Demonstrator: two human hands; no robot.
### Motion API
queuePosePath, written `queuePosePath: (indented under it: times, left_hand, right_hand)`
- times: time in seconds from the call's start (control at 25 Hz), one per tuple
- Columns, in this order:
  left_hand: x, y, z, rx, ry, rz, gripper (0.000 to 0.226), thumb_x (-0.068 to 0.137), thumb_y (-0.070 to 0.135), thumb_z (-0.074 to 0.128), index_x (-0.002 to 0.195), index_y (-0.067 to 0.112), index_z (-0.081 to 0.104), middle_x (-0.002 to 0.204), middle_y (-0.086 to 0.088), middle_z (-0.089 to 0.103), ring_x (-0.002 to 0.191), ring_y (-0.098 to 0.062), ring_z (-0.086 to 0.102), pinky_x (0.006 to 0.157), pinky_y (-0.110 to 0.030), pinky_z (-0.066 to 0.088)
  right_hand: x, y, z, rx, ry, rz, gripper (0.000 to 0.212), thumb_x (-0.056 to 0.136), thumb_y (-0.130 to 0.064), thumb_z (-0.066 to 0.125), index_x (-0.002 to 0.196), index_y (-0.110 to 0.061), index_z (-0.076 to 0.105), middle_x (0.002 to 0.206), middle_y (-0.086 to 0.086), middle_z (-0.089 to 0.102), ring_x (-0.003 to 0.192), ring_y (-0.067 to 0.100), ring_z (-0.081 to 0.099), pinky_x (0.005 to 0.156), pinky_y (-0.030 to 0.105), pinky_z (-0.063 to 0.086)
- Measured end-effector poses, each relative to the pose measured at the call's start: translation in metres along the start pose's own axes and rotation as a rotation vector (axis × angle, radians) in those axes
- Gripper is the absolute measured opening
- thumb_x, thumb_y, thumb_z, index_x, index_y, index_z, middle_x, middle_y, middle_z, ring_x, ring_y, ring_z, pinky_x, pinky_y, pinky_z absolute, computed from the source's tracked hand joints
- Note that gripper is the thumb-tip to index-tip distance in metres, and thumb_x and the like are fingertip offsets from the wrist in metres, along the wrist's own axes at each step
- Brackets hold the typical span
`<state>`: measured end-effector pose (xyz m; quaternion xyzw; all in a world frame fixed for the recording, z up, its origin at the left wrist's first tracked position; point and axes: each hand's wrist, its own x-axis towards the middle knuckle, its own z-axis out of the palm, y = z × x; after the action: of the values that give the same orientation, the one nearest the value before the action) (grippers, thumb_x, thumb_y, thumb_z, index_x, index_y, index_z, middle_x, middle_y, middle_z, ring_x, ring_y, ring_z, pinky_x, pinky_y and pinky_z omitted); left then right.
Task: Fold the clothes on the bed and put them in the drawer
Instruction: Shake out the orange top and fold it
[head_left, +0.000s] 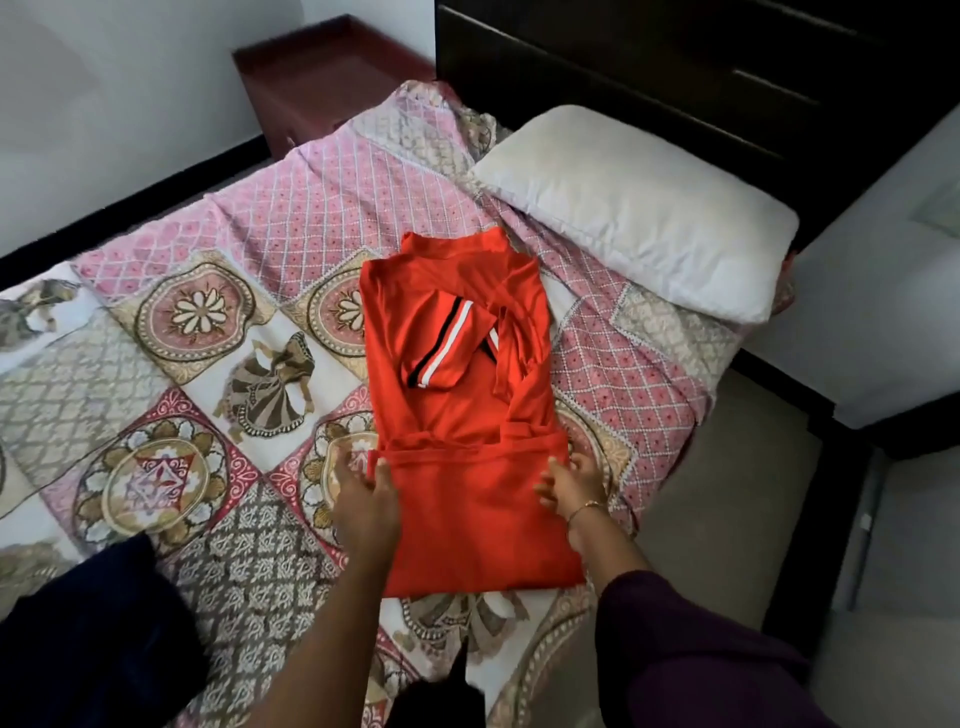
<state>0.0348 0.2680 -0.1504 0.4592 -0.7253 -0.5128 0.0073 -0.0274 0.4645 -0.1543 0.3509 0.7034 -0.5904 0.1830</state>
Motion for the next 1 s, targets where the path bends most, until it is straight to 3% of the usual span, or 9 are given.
queuePosePath:
  times: [0.08,0.16,0.28,0.44,0.52,0.64,0.76,0.84,1.0]
  left_hand:
    - [-0.011,-0.021,0.0,0.259,0.08,0.038,0.045,0.092,0.025,0.056,0.129,0.002,0.044,0.117,-0.024,0.057,0.106,-0.039,0.055,0.088,-0.045,0.044]
    - [-0.018,-0.035,0.002,0.373,0.05,0.028,0.043,0.091,0.023,0.058,0.123,-0.003,0.047,0.123,-0.025,0.05,0.111,-0.041,0.05,0.091,-0.047,0.042]
    - [-0.021,-0.044,0.005,0.418,-0.017,-0.062,0.046,0.09,0.03,0.059,0.123,0.0,0.047,0.121,-0.022,0.054,0.112,-0.04,0.051,0.091,-0.047,0.043]
    - [-0.03,-0.046,0.0,0.527,-0.148,-0.072,0.037,0.094,0.026,0.052,0.119,0.002,0.041,0.117,-0.023,0.06,0.112,-0.04,0.052,0.09,-0.042,0.041]
    - [-0.023,-0.044,-0.006,0.334,-0.197,-0.101,0.03,0.094,0.018,0.052,0.115,0.004,0.037,0.114,-0.027,0.059,0.103,-0.041,0.058,0.085,-0.045,0.046]
    - [-0.017,-0.015,-0.013,-0.181,-0.179,-0.232,0.029,0.094,0.012,0.052,0.117,0.016,0.036,0.099,-0.019,0.058,0.08,-0.032,0.06,0.064,-0.037,0.051]
    - [0.0,0.032,-0.018,-0.447,-0.202,-0.285,0.015,0.094,0.005,0.047,0.105,0.016,0.048,0.071,-0.01,0.05,0.049,-0.014,0.045,0.037,-0.016,0.036]
    - [0.024,0.061,-0.016,-0.516,-0.215,-0.341,0.011,0.094,0.006,0.047,0.088,0.01,0.054,0.072,-0.011,0.05,0.05,-0.014,0.042,0.034,-0.014,0.034]
    - [0.08,0.102,0.005,-0.605,-0.133,-0.424,0.021,0.092,0.007,0.052,0.071,0.004,0.052,0.057,-0.01,0.047,0.035,-0.012,0.045,0.031,-0.013,0.036]
  right_hand:
    - [0.005,0.025,-0.003,-0.383,0.149,0.0,0.018,0.085,-0.018,0.059,0.102,-0.015,0.055,0.108,0.019,0.063,0.088,0.028,0.059,0.076,0.035,0.047]
    - [-0.001,0.037,-0.008,-0.639,0.203,0.077,0.036,0.083,-0.026,0.065,0.115,-0.014,0.055,0.126,0.019,0.051,0.115,0.034,0.049,0.095,0.038,0.04]
    - [-0.009,0.043,-0.014,-0.59,0.178,0.116,0.052,0.081,-0.025,0.07,0.125,-0.009,0.047,0.132,0.021,0.045,0.122,0.038,0.045,0.099,0.041,0.039]
    - [-0.008,0.038,-0.018,-0.577,0.072,0.145,0.054,0.077,-0.014,0.074,0.124,-0.001,0.05,0.127,0.021,0.056,0.116,0.035,0.055,0.096,0.037,0.045]
    - [-0.008,0.024,-0.017,-0.508,-0.002,0.146,0.057,0.077,-0.004,0.07,0.13,-0.003,0.047,0.126,0.019,0.057,0.112,0.034,0.057,0.094,0.038,0.047]
    - [-0.006,-0.002,-0.02,-0.253,-0.121,0.061,0.07,0.077,0.002,0.063,0.136,-0.027,0.04,0.125,0.01,0.056,0.106,0.03,0.057,0.088,0.039,0.051]
    - [0.002,-0.05,-0.019,-0.041,-0.156,0.072,0.037,0.086,-0.005,0.058,0.117,-0.025,0.055,0.113,0.01,0.059,0.089,0.026,0.057,0.066,0.028,0.049]
    - [0.011,-0.083,-0.013,0.036,-0.131,0.127,0.016,0.087,-0.01,0.059,0.101,-0.012,0.064,0.1,0.014,0.063,0.074,0.025,0.057,0.059,0.027,0.046]
    - [0.051,-0.123,0.013,0.157,-0.1,0.222,0.008,0.085,-0.013,0.061,0.081,-0.006,0.062,0.052,0.006,0.06,0.05,0.02,0.054,0.035,0.019,0.041]
